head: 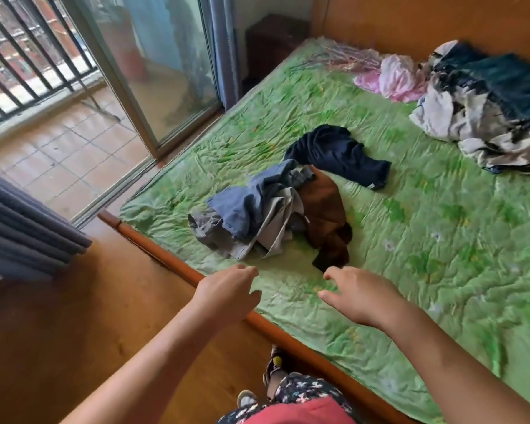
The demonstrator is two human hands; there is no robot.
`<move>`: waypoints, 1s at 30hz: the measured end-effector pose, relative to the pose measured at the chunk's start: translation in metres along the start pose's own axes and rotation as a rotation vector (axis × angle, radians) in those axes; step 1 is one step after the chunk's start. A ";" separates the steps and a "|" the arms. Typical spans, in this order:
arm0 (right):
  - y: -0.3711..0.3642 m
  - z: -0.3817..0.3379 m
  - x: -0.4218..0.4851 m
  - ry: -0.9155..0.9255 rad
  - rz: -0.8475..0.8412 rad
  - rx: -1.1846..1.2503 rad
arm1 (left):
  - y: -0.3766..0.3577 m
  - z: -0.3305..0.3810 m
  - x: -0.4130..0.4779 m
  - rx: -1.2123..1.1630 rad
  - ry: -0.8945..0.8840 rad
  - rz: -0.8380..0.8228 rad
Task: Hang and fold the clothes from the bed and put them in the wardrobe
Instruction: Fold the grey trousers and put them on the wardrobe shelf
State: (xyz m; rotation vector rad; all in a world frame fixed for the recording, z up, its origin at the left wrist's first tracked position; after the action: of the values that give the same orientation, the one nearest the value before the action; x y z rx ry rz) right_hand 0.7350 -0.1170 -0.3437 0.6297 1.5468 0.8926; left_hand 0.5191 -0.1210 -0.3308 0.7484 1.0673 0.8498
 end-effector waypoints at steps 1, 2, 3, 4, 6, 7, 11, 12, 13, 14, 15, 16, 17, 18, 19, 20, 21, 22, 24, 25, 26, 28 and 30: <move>0.000 0.001 0.011 -0.005 -0.006 0.014 | 0.001 -0.002 0.011 0.017 -0.006 -0.016; 0.002 0.002 0.024 -0.007 -0.011 0.027 | 0.003 -0.005 0.022 0.037 -0.009 -0.025; 0.006 0.001 0.037 -0.002 -0.017 0.034 | 0.007 -0.009 0.033 0.054 -0.003 -0.033; 0.011 0.000 0.051 0.010 -0.023 0.037 | 0.011 -0.014 0.043 0.063 0.010 -0.044; 0.024 -0.004 0.079 0.034 -0.013 0.044 | 0.019 -0.026 0.065 0.084 0.021 -0.058; 0.032 -0.006 0.092 0.045 -0.004 0.044 | 0.025 -0.032 0.075 0.095 0.024 -0.060; 0.058 -0.015 0.132 0.066 0.014 0.049 | 0.043 -0.052 0.110 0.099 0.034 -0.068; 0.062 -0.016 0.140 0.063 0.014 0.049 | 0.045 -0.055 0.119 0.096 0.034 -0.074; 0.065 -0.016 0.148 0.057 0.012 0.046 | 0.046 -0.058 0.128 0.096 0.028 -0.083; 0.067 -0.016 0.157 0.048 0.010 0.041 | 0.046 -0.060 0.138 0.100 0.019 -0.097; 0.068 -0.015 0.166 0.037 0.005 0.038 | 0.045 -0.062 0.148 0.103 0.008 -0.113; 0.069 -0.014 0.176 0.024 -0.002 0.037 | 0.045 -0.065 0.159 0.105 -0.002 -0.131; 0.068 -0.013 0.185 0.007 -0.014 0.042 | 0.043 -0.067 0.171 0.105 -0.014 -0.151; 0.068 -0.012 0.194 -0.013 -0.026 0.051 | 0.041 -0.070 0.182 0.108 -0.029 -0.171; 0.067 -0.011 0.202 -0.032 -0.035 0.061 | 0.039 -0.072 0.195 0.119 -0.046 -0.192; 0.067 -0.010 0.210 -0.055 -0.042 0.071 | 0.037 -0.075 0.207 0.128 -0.062 -0.214; 0.066 -0.009 0.217 -0.082 -0.051 0.087 | 0.034 -0.076 0.219 0.134 -0.079 -0.241; 0.064 -0.007 0.223 -0.113 -0.058 0.105 | 0.032 -0.077 0.231 0.136 -0.097 -0.266; 0.057 -0.004 0.238 -0.162 -0.065 0.132 | 0.027 -0.079 0.255 0.142 -0.127 -0.306; 0.052 -0.002 0.246 -0.181 -0.072 0.148 | 0.024 -0.080 0.267 0.148 -0.138 -0.323; 0.046 -0.001 0.254 -0.197 -0.086 0.167 | 0.019 -0.082 0.280 0.156 -0.145 -0.343; 0.029 -0.002 0.273 -0.217 -0.136 0.225 | 0.005 -0.088 0.304 0.157 -0.145 -0.389; 0.009 -0.005 0.295 -0.230 -0.186 0.295 | -0.013 -0.093 0.326 0.160 -0.147 -0.424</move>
State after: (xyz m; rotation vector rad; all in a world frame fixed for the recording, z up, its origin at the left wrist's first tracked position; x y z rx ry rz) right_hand 0.6788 0.1244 -0.5042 0.7564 1.5092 0.4387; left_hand 0.5134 0.1672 -0.5101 0.6728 1.1175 0.3461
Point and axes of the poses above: each hand's wrist, its own x-axis towards the middle knuckle, its own y-axis out of the back of the hand, z = x × y, the point moved 9 cm from there along x, towards the middle knuckle, and after that the axes turned 7 degrees about -x, right-handed, at the moved point
